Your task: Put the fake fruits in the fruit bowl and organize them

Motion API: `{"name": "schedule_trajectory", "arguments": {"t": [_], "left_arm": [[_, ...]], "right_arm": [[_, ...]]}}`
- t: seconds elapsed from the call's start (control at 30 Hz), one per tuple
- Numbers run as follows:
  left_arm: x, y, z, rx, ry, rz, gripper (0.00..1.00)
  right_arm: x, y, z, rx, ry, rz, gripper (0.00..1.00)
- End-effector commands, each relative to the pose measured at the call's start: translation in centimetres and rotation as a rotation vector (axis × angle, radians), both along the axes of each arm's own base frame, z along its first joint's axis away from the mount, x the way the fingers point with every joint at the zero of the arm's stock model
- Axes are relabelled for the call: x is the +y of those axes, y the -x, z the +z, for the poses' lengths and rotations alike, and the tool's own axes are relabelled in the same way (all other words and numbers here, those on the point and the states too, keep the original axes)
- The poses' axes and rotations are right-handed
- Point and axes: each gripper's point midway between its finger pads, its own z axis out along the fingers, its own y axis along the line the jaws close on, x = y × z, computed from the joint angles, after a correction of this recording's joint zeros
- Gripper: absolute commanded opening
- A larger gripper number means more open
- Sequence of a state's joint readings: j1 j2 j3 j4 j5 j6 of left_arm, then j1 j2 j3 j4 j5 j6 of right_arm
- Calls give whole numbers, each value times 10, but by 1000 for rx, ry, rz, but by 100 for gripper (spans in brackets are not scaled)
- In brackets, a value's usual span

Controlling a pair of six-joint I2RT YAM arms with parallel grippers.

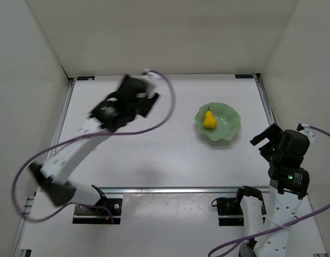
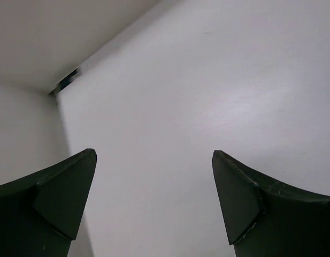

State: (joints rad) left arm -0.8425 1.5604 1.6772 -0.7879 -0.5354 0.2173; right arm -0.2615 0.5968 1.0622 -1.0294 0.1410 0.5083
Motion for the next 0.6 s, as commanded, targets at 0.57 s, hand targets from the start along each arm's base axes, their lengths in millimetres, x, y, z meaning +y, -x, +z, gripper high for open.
{"name": "schedule_trajectory", "arguments": {"t": [0.57], "left_arm": [[266, 206, -102, 289, -63, 400, 100]], "right_arm": [[28, 14, -24, 78, -24, 161, 100]]}}
